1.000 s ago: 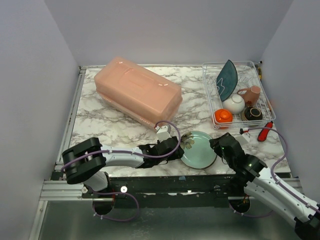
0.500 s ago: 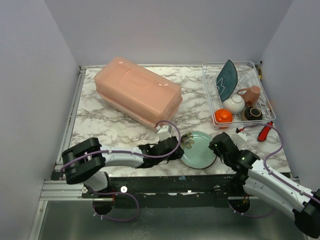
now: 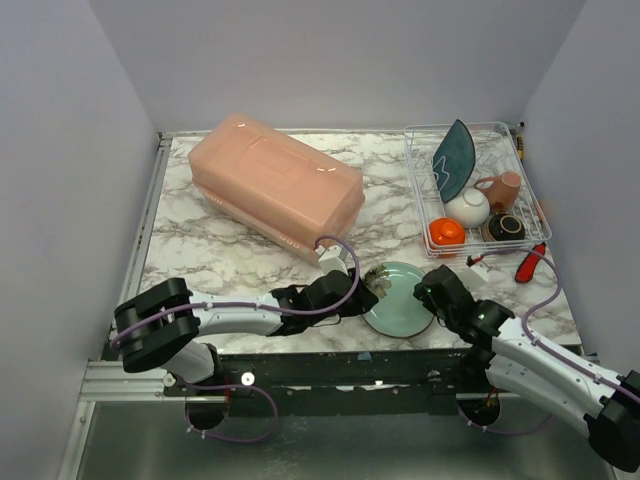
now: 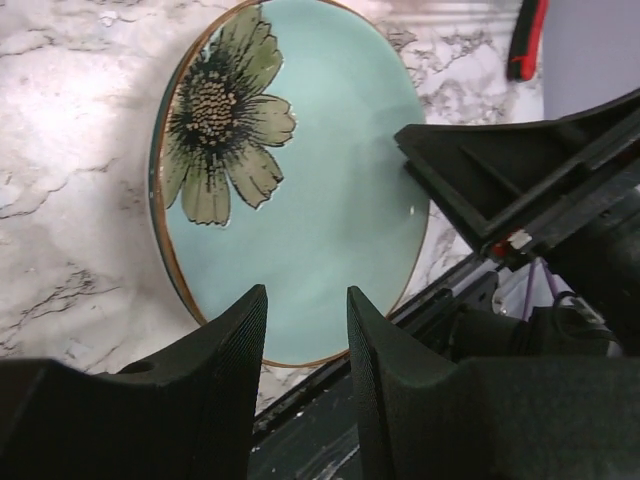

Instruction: Load the mixed dishes into the dish rack

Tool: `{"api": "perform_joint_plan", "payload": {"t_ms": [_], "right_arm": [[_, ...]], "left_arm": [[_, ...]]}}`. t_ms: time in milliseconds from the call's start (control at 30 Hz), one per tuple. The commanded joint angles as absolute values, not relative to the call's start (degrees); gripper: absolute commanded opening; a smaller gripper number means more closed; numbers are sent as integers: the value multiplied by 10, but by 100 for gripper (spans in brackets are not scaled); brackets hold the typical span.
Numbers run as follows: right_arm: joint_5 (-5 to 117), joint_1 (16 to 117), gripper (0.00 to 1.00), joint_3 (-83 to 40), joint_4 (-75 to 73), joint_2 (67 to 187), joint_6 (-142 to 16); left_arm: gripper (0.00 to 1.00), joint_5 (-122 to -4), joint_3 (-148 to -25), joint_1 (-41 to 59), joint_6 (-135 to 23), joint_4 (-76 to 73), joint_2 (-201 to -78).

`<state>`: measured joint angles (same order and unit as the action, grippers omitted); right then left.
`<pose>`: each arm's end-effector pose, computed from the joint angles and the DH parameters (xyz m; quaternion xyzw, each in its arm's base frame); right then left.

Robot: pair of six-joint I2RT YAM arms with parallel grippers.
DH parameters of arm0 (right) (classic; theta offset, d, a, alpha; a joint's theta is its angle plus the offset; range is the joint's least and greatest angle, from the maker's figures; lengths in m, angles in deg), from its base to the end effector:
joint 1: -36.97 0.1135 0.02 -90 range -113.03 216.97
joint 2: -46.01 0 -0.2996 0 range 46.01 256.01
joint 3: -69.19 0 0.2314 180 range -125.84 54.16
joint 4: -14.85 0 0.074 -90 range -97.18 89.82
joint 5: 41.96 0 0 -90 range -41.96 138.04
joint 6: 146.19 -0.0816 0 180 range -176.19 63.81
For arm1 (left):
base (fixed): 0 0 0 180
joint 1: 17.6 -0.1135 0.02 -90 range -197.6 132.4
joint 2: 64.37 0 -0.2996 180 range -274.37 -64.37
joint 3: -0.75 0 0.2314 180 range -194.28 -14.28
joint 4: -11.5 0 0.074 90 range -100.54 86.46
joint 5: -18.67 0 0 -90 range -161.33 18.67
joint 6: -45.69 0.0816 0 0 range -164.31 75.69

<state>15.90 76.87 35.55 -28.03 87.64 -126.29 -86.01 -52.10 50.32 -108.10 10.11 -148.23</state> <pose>0.1165 0.0408 0.1694 0.3254 0.8500 0.1140 0.3982 0.1377 -0.2845 0.2102 -0.0302 0.8708 -0.3902 0.2976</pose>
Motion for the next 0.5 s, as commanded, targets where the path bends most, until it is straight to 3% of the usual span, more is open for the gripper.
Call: {"api": "perform_joint_plan", "payload": {"t_ms": [0,267,333,467], "right_arm": [[166,768,52,364,-267,887,-1258],[111,768,58,327,-330,880,-1270],[90,768,64,320,-349,873,-1279],[70,767,69,312,-364,874,-1280]], "left_arm": [[39,-846,-529,501,-1075,128,-1464],[48,-864,-514,494,-1091,75,-1456],[50,-855,-511,490,-1093,70,-1453],[63,-833,-496,482,-1084,100,-1455]]}}
